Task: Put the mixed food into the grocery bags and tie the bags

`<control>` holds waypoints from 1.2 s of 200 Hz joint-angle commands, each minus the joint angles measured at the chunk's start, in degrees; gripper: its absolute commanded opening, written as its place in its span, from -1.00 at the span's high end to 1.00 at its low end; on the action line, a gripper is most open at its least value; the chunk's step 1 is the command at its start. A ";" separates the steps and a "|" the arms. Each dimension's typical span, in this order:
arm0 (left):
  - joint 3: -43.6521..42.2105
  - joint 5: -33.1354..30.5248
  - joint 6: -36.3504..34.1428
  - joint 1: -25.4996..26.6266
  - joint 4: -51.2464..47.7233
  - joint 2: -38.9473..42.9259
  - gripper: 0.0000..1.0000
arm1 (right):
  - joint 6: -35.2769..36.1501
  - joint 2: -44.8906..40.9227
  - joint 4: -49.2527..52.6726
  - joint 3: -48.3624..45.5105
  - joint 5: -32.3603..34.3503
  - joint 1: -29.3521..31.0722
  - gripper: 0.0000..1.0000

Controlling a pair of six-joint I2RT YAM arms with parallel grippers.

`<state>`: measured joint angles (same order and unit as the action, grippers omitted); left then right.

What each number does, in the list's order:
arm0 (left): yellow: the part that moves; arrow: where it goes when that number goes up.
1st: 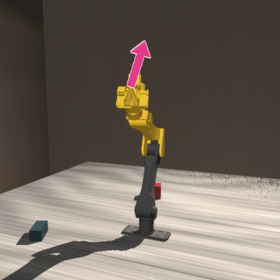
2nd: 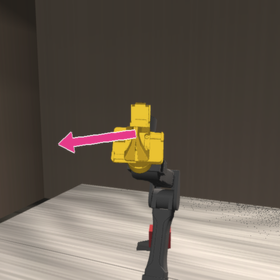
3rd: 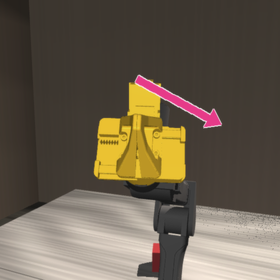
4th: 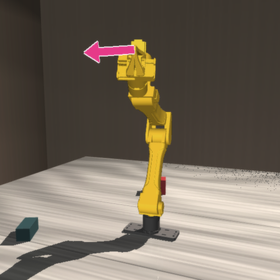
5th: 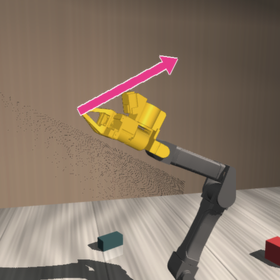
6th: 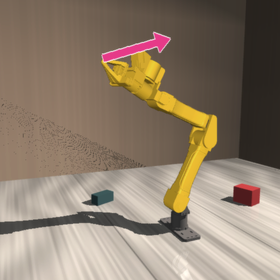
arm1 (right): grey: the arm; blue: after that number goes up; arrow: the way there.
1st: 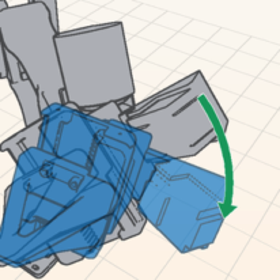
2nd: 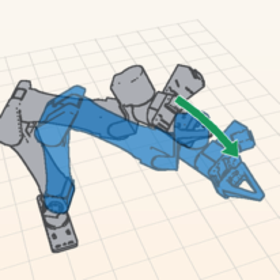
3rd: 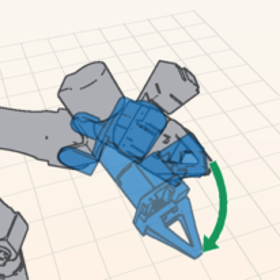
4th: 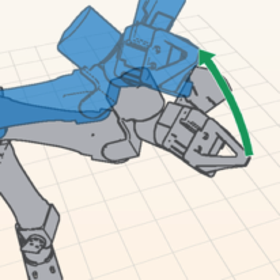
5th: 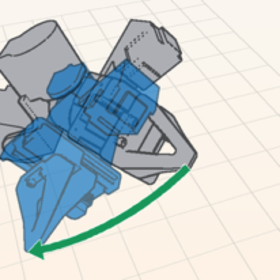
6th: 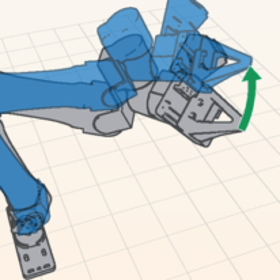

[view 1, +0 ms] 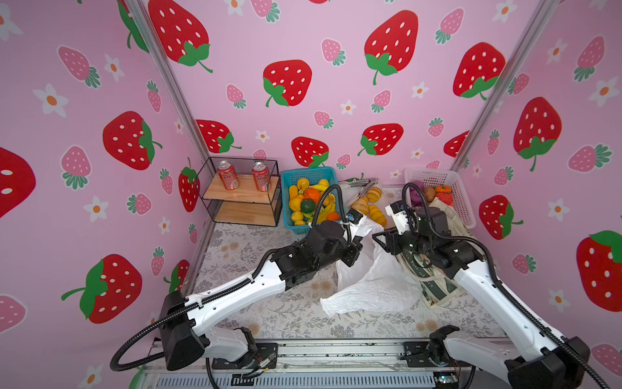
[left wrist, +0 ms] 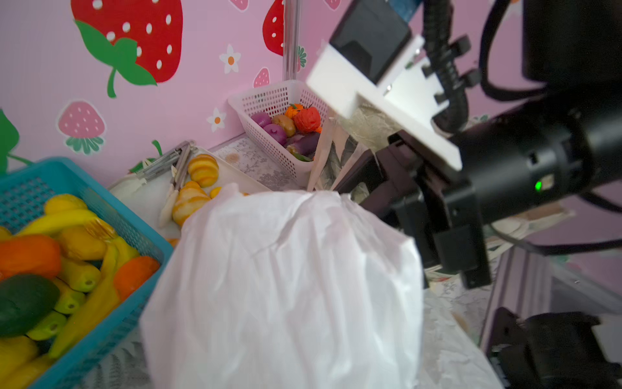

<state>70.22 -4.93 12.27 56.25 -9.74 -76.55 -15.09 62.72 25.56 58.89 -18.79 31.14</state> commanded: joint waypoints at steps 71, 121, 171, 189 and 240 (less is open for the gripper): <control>5.83 -2.13 22.06 -0.95 -12.00 1.39 1.00 | -16.85 -6.59 -0.60 -5.37 22.40 21.40 -0.99; 6.17 0.96 24.40 -3.81 -11.89 1.06 1.00 | -21.63 -6.17 0.84 -8.98 34.48 28.69 -0.88; 4.62 7.62 25.93 -8.78 -11.55 0.85 1.00 | -15.41 -3.54 8.98 -3.78 38.66 28.59 0.68; 3.93 11.06 25.48 -11.17 -11.38 0.80 0.95 | -11.92 -3.06 13.82 -0.70 37.67 26.98 0.86; 0.96 24.71 20.13 -17.46 -7.36 3.16 -0.01 | -5.96 -8.60 8.21 -0.94 8.67 8.48 0.91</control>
<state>72.88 11.88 35.38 40.34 -19.86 -75.33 -24.36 57.39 36.14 58.11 6.55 47.51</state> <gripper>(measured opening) 0.431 0.053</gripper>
